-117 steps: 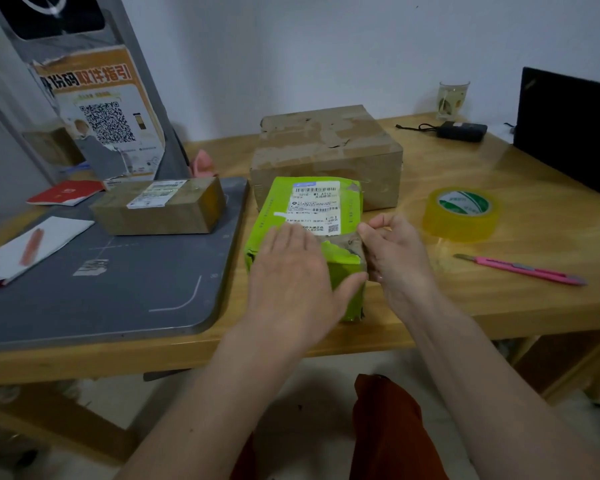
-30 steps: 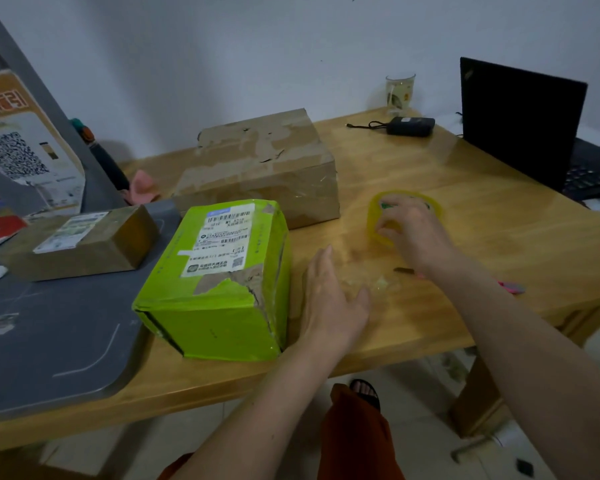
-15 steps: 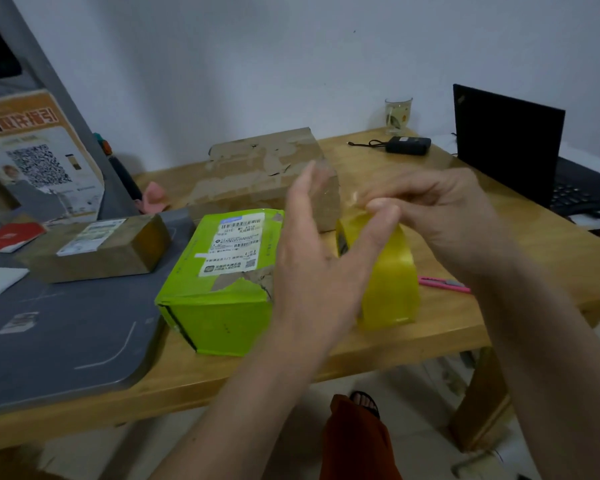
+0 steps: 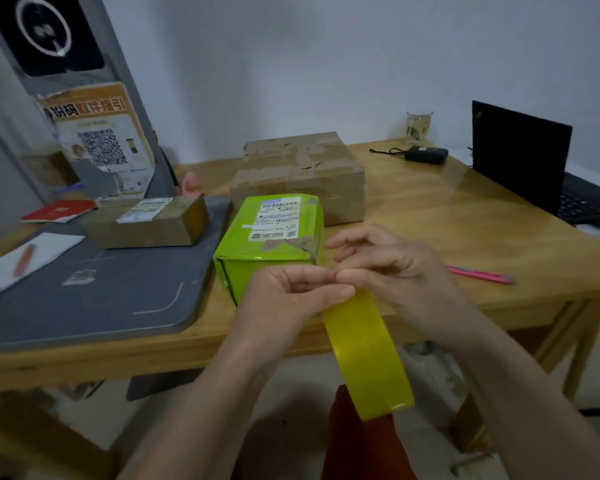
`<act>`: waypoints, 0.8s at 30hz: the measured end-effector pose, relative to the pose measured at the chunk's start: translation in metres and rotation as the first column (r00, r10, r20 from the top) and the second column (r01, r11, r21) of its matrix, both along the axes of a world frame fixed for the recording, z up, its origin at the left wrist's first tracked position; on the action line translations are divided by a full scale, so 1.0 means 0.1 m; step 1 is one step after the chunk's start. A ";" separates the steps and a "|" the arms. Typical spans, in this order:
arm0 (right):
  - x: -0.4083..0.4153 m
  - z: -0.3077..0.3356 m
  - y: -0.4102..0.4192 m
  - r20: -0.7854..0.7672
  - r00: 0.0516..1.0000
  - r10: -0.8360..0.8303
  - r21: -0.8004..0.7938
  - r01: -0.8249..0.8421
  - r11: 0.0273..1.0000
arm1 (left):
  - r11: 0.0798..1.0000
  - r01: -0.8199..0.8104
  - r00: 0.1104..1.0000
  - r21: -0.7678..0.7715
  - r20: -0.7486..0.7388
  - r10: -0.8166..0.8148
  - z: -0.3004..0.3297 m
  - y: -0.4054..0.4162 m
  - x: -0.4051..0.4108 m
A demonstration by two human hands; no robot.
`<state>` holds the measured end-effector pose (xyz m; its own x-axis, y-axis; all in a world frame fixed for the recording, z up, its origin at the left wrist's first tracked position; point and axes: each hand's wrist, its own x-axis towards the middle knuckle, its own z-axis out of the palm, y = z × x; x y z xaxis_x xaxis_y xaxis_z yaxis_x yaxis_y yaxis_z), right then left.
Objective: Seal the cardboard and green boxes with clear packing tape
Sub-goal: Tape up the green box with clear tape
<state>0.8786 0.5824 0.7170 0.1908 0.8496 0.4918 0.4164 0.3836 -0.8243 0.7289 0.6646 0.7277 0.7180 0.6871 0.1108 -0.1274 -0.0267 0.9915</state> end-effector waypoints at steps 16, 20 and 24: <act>-0.63 -0.37 -0.02 -0.229 0.966 -0.117 0.067 0.136 0.988 | 0.828 -0.559 0.822 -0.043 0.103 0.560 -0.12 0.18 -0.46; -0.89 -0.52 -0.08 -0.106 0.994 0.005 -0.024 -0.008 1.000 | 0.713 -0.664 0.678 -0.223 0.222 0.701 -0.01 0.34 -0.55; -0.96 -0.47 0.13 -0.013 0.973 -0.232 0.168 0.231 0.958 | 0.682 -0.540 0.707 -0.493 0.174 0.686 -0.07 0.36 -0.50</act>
<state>0.7821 0.5955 0.6696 0.3688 0.6879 0.6251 0.5157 0.4081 -0.7533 0.6794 0.7008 0.7207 0.0854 0.9891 -0.1198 -0.5288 0.1469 0.8360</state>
